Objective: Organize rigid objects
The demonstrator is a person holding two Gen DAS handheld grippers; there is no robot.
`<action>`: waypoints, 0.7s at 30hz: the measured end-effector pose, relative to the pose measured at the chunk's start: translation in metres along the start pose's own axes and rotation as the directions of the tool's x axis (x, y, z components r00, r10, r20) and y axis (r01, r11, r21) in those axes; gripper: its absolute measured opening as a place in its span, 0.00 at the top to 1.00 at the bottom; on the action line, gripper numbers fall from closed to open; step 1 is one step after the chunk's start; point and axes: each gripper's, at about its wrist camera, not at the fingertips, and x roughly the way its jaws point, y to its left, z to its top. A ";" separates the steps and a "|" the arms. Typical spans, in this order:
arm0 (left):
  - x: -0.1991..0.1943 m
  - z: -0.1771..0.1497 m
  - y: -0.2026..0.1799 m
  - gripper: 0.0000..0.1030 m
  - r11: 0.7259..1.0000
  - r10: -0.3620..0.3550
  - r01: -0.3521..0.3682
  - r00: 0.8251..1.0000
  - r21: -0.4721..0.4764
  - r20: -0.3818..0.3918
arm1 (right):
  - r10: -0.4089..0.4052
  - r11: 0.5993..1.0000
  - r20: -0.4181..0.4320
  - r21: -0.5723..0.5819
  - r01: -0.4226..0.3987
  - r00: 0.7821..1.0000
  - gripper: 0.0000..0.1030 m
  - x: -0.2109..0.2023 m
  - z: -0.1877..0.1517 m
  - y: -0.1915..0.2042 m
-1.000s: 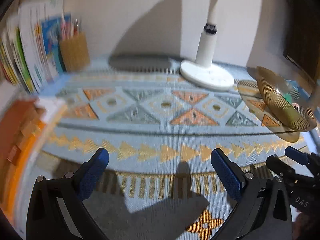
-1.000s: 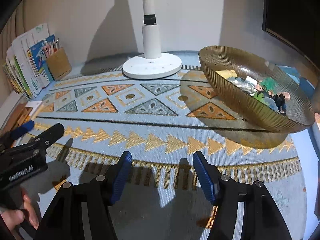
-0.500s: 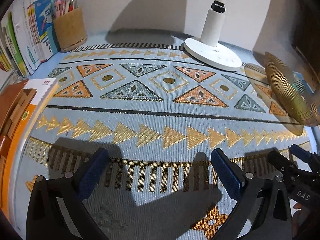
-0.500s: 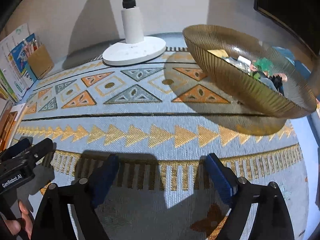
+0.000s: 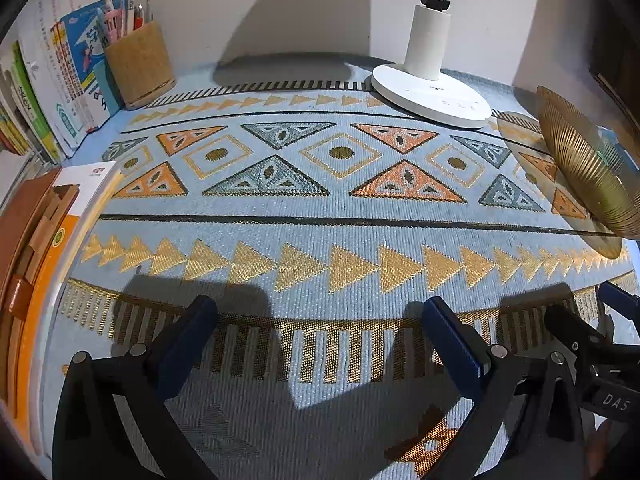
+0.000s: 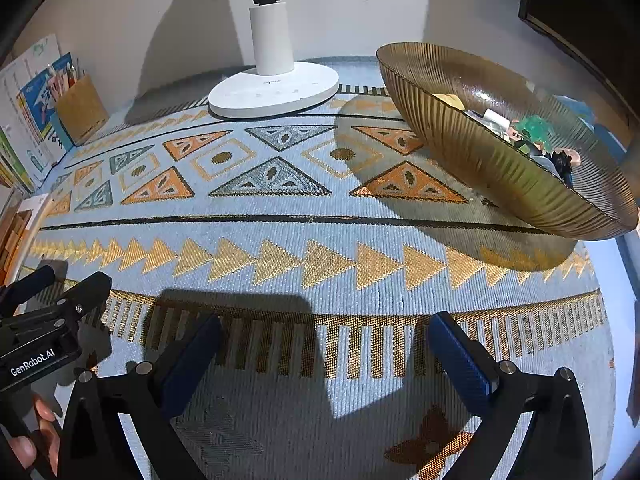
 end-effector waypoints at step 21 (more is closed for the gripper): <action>0.000 0.000 0.001 0.01 1.000 0.000 0.000 1.000 0.001 0.000 | 0.000 1.000 0.000 -0.002 0.000 1.000 0.00 -0.001 -0.002 0.000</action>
